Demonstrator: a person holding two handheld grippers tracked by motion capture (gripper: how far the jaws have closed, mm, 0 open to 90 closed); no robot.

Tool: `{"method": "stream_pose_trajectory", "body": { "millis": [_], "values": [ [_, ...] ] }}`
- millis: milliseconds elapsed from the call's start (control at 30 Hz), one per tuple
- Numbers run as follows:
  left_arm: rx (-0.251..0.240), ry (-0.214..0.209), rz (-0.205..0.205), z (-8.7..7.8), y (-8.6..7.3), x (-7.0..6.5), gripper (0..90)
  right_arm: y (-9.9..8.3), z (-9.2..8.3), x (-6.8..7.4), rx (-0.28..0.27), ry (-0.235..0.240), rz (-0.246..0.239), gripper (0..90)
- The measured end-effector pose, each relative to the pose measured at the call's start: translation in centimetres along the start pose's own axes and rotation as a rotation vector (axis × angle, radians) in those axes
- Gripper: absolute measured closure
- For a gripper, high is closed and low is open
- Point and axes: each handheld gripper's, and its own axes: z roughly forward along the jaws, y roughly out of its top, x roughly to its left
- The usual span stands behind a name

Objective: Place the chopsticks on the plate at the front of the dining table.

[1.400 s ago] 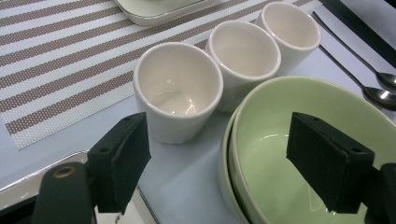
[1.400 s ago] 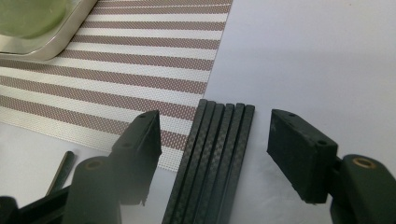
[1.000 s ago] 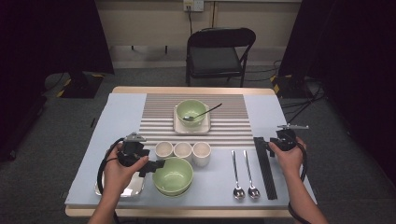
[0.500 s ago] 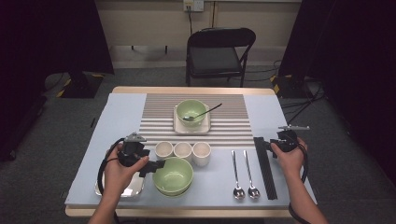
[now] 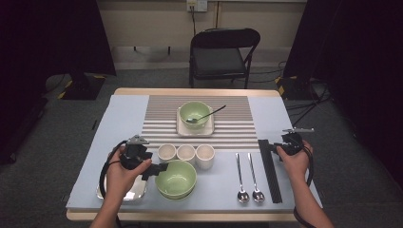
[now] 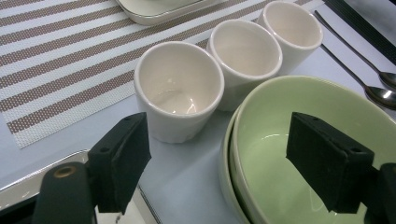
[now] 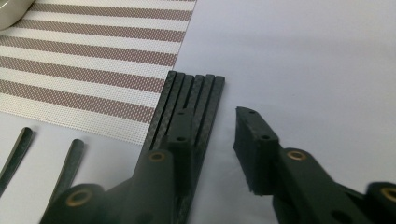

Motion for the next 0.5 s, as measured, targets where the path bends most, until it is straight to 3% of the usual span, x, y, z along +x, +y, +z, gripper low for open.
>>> {"method": "stream_pose_trajectory", "body": {
  "millis": [500],
  "values": [
    [0.006,0.007,0.006,0.09,-0.01,-0.05,21.3,-0.1,0.21,0.07,0.007,0.004,-0.01,76.8]
  ]
}}
